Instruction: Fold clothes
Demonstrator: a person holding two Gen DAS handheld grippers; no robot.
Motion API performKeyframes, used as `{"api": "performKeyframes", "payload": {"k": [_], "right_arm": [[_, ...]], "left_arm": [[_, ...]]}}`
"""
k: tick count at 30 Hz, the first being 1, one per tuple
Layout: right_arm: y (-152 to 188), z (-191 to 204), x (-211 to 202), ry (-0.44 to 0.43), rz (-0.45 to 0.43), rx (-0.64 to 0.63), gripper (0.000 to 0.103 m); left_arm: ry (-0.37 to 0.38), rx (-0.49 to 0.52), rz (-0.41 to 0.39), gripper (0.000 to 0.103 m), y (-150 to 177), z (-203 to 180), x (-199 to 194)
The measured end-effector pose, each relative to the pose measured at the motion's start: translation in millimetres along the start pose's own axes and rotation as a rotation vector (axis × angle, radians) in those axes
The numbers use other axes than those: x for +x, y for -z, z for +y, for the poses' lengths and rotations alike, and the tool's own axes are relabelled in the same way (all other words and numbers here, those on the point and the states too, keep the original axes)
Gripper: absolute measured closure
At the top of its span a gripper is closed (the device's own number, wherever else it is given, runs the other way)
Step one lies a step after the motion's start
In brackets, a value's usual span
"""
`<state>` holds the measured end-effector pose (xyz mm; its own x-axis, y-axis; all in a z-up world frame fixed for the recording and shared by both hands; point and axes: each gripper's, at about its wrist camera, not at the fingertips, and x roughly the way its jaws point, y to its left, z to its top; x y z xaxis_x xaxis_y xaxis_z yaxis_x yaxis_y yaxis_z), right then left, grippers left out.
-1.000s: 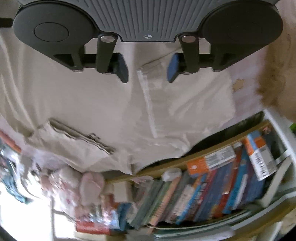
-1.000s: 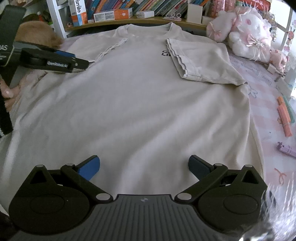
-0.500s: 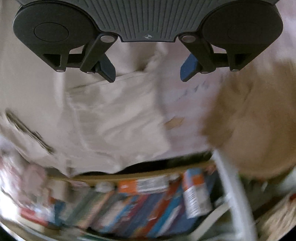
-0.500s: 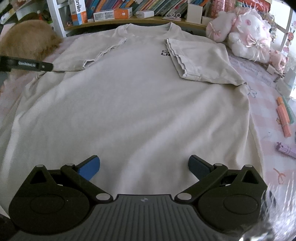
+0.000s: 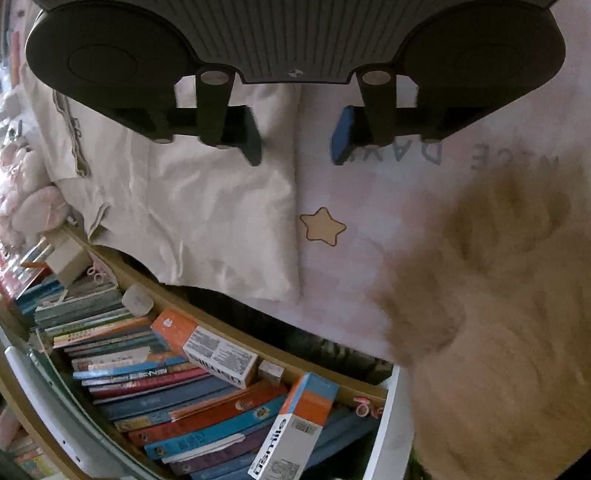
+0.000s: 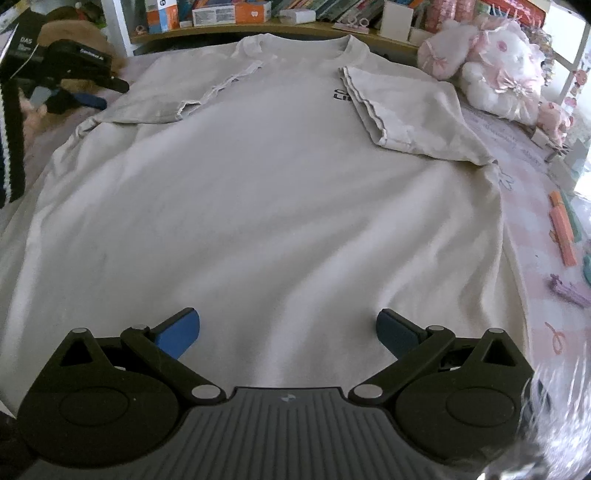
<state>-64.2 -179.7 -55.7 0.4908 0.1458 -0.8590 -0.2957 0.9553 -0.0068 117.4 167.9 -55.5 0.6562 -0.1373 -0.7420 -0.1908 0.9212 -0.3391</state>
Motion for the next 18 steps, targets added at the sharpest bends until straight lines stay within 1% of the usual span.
{"api": "performKeyframes", "payload": {"k": [6, 7, 8, 9, 10, 12, 15, 18], "right_arm": [[-0.6, 8.1, -0.1, 0.038, 0.010, 0.034, 0.000], [-0.5, 11.3, -0.1, 0.041, 0.011, 0.031, 0.000], [-0.1, 14.4, -0.4, 0.044, 0.011, 0.028, 0.000], [0.0, 17.7, -0.9, 0.049, 0.011, 0.024, 0.000], [0.1, 21.5, -1.5, 0.054, 0.010, 0.019, 0.000], [0.7, 27.0, -3.0, 0.066, 0.006, 0.015, 0.000], [2.0, 32.1, -4.8, 0.090, 0.000, 0.027, 0.000], [3.1, 34.1, -5.8, 0.114, -0.001, 0.052, 0.000]], "left_arm": [[-0.010, 0.084, 0.006, 0.072, -4.9, -12.0, 10.5], [-0.017, 0.100, 0.006, 0.078, -6.1, -13.9, 12.3], [-0.036, 0.118, 0.004, 0.094, -6.8, -15.7, 14.1], [-0.057, 0.130, -0.002, 0.099, -6.3, -16.0, 15.2], [-0.060, 0.127, -0.008, 0.103, -5.5, -14.2, 15.6], [-0.043, 0.097, -0.020, 0.103, -4.2, -7.9, 15.7], [-0.026, 0.020, -0.041, 0.103, -5.7, 7.8, 17.9], [-0.005, -0.016, -0.038, 0.103, -10.3, 20.7, 19.0]]}}
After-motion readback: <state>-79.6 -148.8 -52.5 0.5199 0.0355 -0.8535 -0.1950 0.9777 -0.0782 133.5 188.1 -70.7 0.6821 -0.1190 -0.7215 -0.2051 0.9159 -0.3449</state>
